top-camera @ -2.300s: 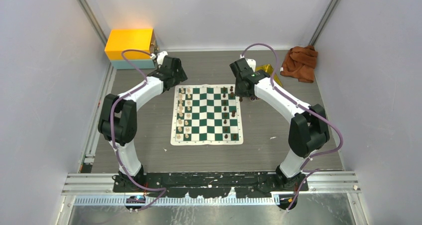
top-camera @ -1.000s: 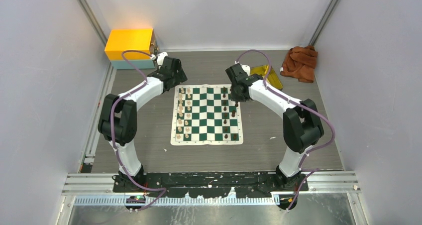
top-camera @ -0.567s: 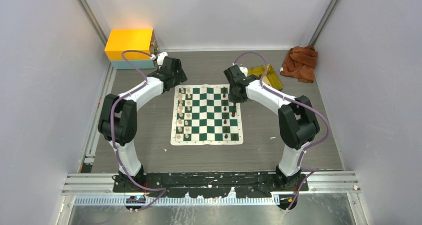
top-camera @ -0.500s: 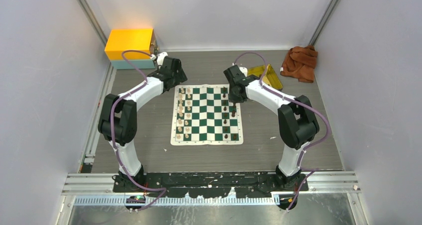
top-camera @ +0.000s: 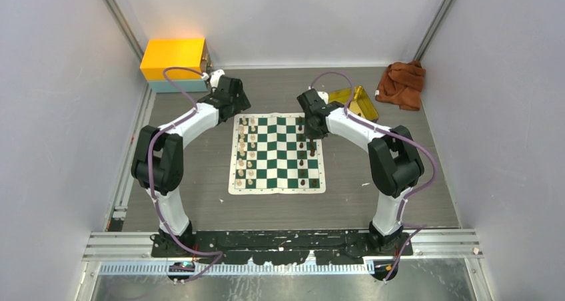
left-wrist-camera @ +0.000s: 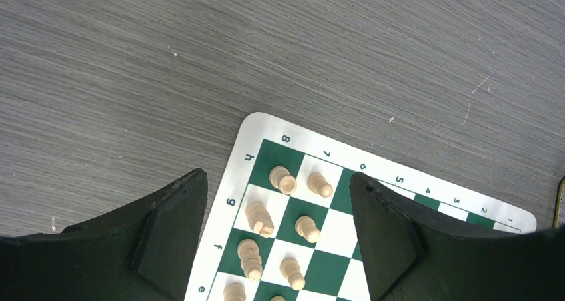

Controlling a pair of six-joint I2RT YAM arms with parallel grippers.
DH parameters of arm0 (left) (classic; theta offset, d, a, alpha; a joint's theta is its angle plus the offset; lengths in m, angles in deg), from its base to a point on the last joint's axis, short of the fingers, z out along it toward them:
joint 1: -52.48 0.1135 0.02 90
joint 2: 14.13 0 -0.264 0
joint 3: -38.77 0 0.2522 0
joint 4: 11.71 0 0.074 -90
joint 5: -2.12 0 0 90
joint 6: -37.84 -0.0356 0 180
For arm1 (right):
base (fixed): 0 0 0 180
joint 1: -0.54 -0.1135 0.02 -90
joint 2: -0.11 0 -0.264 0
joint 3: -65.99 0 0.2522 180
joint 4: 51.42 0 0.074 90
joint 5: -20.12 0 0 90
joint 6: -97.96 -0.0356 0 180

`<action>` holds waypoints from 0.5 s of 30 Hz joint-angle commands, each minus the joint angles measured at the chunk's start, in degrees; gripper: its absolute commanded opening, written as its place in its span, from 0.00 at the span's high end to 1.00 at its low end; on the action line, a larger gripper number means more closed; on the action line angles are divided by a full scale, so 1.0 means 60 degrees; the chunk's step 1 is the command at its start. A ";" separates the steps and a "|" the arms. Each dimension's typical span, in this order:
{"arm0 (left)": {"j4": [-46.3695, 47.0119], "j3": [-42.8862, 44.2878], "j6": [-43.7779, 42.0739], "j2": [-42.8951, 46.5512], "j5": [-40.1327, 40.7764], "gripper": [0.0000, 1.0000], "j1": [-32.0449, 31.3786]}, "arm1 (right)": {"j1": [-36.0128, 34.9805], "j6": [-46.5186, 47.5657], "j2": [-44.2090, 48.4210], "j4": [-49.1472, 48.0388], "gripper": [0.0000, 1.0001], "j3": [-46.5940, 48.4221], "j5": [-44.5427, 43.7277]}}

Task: Set up the chess pieces on the board
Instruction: Place the chess piece on the chessboard.

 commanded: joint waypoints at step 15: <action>0.0204 0.0038 -0.0071 0.0201 0.0067 0.21 0.0079 | -0.0105 -0.0147 0.0119 -0.0397 0.99 -0.0270 -0.0111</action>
